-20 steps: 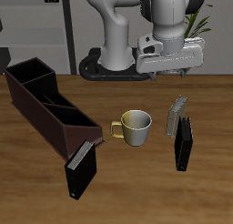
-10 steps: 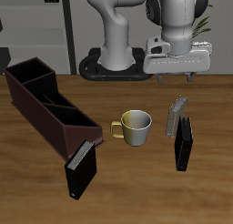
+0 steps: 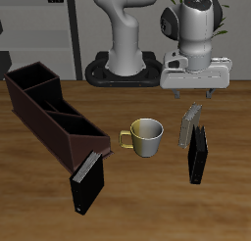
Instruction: Place the yellow book into the right desk caddy's right compartment
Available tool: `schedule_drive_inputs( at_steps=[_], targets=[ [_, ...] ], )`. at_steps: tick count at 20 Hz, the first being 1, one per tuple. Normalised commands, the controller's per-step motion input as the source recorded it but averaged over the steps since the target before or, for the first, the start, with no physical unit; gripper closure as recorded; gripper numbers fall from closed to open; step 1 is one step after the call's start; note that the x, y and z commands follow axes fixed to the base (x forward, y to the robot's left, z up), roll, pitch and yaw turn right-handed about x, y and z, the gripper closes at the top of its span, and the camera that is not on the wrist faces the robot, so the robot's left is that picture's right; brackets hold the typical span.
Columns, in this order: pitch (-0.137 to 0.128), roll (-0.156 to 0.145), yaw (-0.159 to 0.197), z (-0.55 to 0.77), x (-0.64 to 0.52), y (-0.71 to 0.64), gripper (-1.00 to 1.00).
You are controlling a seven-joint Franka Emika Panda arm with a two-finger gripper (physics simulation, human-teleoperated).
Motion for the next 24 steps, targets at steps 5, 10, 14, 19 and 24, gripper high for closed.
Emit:
schedule_drive_inputs(
  at_steps=[5, 10, 14, 19, 24],
  targets=[
    [-0.008, -0.013, -0.042, -0.20, -0.02, 0.09, -1.00],
    [-0.045, -0.024, -0.052, -0.22, -0.16, 0.14, -1.00],
    [0.046, 0.005, -0.056, -0.31, -0.04, 0.02, -1.00],
    [0.045, 0.008, -0.028, -0.30, 0.01, 0.02, -1.00],
    [0.063, 0.025, -0.031, -0.28, -0.02, 0.05, -1.00]
  ],
)
